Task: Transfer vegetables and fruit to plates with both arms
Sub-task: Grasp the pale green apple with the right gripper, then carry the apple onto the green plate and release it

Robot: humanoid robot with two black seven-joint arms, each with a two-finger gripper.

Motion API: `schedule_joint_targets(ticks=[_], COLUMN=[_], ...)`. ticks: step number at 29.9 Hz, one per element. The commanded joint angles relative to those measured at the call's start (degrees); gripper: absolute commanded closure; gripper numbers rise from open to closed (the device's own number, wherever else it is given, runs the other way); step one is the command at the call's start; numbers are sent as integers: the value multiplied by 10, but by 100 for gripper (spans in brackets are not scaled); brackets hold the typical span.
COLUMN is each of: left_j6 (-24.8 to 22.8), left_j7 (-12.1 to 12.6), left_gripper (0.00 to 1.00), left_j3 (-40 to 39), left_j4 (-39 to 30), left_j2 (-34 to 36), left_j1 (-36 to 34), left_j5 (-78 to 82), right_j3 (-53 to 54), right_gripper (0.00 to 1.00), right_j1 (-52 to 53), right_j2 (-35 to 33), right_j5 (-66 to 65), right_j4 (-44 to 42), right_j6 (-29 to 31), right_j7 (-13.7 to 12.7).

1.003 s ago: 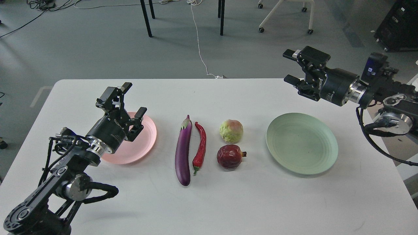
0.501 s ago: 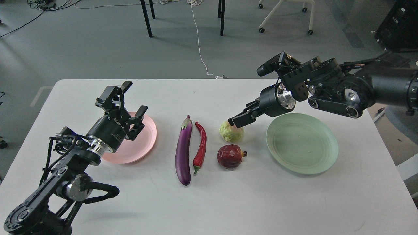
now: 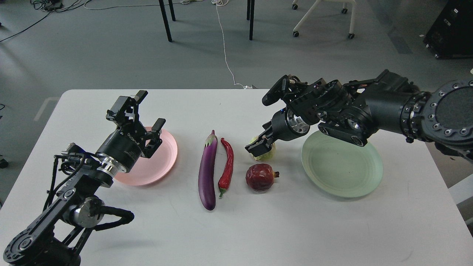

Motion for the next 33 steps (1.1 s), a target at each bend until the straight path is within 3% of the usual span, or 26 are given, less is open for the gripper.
schedule_joint_targets(ticks=[1, 9, 14, 18, 22, 26, 33], left_j6=[0, 0, 0, 0, 0, 0, 0], left_j7=[0, -1, -1, -1, -1, -1, -1], left_gripper=[2, 2, 2, 2, 2, 2, 2], left_j3=[1, 1, 1, 1, 1, 0, 1], left_j4=[0, 0, 0, 0, 0, 0, 0], left_j2=[0, -1, -1, -1, -2, 0, -1], left_j1=[0, 0, 0, 0, 0, 0, -1], left_j5=[0, 0, 0, 0, 0, 0, 0], right_j3=[-1, -9, -10, -28, -36, -34, -42], right_gripper=[3, 5, 13, 34, 63, 64, 63], right_j1=[-8, -24, -33, -33, -32, -11, 92], right_j2=[1, 1, 1, 1, 1, -6, -148], right_j5=[0, -1, -1, -1, -2, 1, -41], right_j4=[-15, -18, -19, -19, -16, -7, 107], right_j6=[-7, -13, -28, -32, -34, -41, -42], right_j7=[0, 0, 0, 0, 0, 0, 0])
